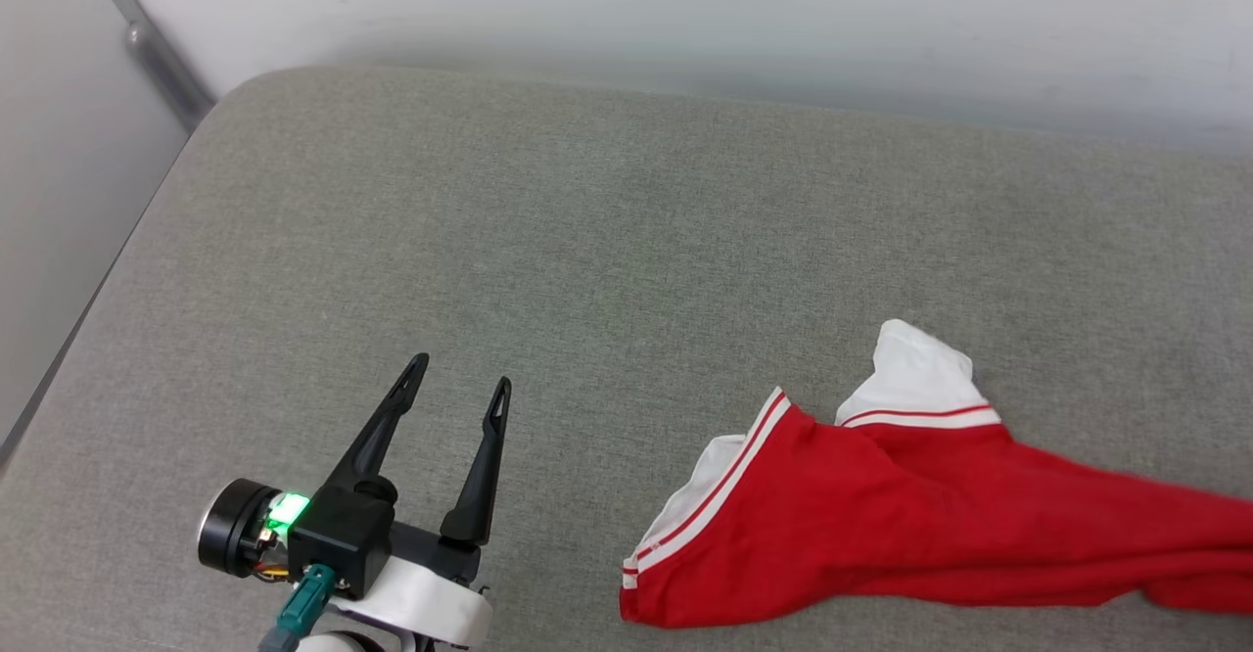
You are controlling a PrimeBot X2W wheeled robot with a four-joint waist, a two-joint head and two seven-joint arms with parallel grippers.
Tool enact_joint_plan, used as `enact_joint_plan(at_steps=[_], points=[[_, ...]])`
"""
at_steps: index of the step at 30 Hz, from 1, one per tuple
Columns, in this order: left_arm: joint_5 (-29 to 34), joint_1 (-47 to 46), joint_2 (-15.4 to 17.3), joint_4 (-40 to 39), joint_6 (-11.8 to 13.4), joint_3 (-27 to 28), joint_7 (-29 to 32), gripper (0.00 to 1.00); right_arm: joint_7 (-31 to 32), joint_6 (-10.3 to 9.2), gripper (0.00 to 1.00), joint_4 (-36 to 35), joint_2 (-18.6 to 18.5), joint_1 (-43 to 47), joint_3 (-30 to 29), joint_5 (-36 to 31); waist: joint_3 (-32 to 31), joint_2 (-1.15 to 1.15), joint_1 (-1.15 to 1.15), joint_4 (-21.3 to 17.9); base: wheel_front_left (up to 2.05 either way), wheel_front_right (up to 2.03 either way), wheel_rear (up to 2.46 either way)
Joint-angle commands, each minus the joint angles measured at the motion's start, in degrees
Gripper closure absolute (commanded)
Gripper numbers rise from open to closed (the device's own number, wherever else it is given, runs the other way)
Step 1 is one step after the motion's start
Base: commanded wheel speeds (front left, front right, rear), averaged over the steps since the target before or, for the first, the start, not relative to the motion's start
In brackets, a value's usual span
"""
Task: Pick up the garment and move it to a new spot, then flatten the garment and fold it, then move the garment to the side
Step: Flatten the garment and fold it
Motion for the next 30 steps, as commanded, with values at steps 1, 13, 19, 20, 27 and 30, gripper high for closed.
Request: enact_joint_plan(at_steps=[1,13,19,20,27,30], points=[[0.3,-0.3,-0.3,0.2,-0.4,0.2,-0.1,0.00,0.6,-0.04,1.00,0.7,1.6,1.6,0.7,0.8,0.0,0.00,-0.01,-0.1,0.00,0.00,0.00],[0.6,0.3,-0.4,0.6,-0.9,0.8,-0.1,0.00,-14.4,-0.04,0.00,-6.8,10.4,-2.6,4.1,5.3,-2.6,0.00,-0.01,-3.5,0.00,0.00,0.00],[-0.4,1.3,-1.1,-0.2,-1.0,2.0,-0.1,0.00,-24.4,-0.03,0.00,-13.2,14.3,-4.2,6.4,8.6,-4.1,0.00,-0.01,-4.9,0.00,0.00,0.00],[-0.4,1.5,-1.2,-0.3,-1.0,2.1,-0.1,0.00,-26.3,-0.03,0.00,-14.3,15.0,-4.1,7.1,8.9,-4.3,0.00,-0.01,-5.2,0.00,0.00,0.00],[0.0,2.3,-1.3,-0.7,-1.4,1.9,-0.1,0.00,-32.1,-0.04,0.00,-16.9,18.9,-1.3,12.3,9.4,-4.5,0.00,-0.01,-6.0,0.00,0.00,0.00],[0.1,1.8,-1.2,-0.7,-1.4,1.6,-0.1,0.00,-29.6,-0.03,0.00,-16.3,18.6,-2.2,15.5,9.2,-3.8,0.00,-0.01,-5.8,0.00,0.00,0.00]])
